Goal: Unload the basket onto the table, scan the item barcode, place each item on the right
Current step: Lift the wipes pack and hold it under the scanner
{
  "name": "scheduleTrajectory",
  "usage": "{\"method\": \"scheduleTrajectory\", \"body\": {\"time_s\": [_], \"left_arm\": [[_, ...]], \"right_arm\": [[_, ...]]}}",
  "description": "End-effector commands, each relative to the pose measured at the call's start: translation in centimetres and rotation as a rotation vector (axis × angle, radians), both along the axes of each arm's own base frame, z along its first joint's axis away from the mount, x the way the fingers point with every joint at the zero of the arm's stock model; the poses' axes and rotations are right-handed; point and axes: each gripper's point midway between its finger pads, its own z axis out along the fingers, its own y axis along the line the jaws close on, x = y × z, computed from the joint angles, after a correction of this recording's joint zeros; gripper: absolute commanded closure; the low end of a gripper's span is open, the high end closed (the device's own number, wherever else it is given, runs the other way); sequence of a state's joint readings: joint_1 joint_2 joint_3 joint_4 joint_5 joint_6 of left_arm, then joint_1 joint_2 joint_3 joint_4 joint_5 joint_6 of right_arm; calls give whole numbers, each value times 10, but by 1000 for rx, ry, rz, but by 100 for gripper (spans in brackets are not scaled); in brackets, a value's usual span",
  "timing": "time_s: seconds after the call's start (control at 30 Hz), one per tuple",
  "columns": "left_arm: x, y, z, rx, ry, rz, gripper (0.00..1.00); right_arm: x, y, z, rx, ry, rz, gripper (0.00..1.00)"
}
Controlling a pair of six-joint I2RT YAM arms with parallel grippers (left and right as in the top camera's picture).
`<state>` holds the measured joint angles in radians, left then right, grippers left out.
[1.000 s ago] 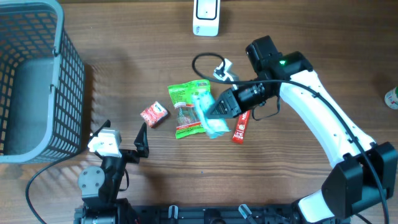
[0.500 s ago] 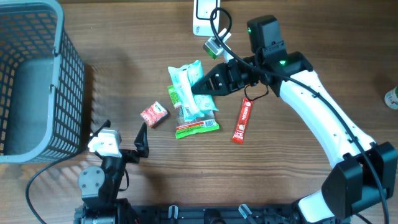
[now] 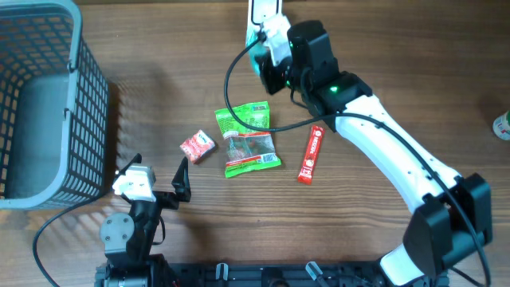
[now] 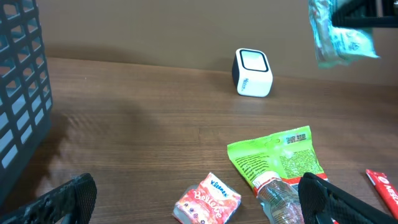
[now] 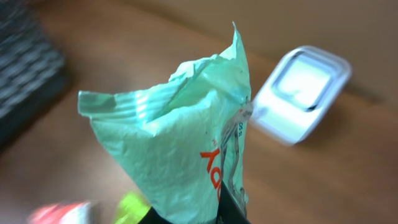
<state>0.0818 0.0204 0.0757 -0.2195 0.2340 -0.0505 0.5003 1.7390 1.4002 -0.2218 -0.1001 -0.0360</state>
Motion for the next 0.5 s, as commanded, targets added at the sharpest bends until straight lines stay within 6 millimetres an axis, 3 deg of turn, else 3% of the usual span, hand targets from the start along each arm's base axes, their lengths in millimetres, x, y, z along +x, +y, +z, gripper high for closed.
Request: {"method": "scheduleTrajectory", "body": {"time_s": [0.0, 0.1, 0.2, 0.23, 0.33, 0.47], "left_arm": [[0, 0, -1, -11, 0, -1, 0], [0, 0, -1, -11, 0, -2, 0], [0, 0, -1, -11, 0, -2, 0], [0, 0, -1, -11, 0, -1, 0], [0, 0, -1, -11, 0, -2, 0], [0, 0, -1, -11, 0, -2, 0]], "right_arm": [[40, -10, -9, -117, -122, -91, 96], [67, -6, -11, -166, -195, -112, 96], [108, -2, -11, -284, -312, -139, 96], [127, 2, -16, -338, -350, -145, 96], [156, 9, -36, -398, -388, -150, 95], [179, 17, -64, -423, -420, -155, 96]]}}
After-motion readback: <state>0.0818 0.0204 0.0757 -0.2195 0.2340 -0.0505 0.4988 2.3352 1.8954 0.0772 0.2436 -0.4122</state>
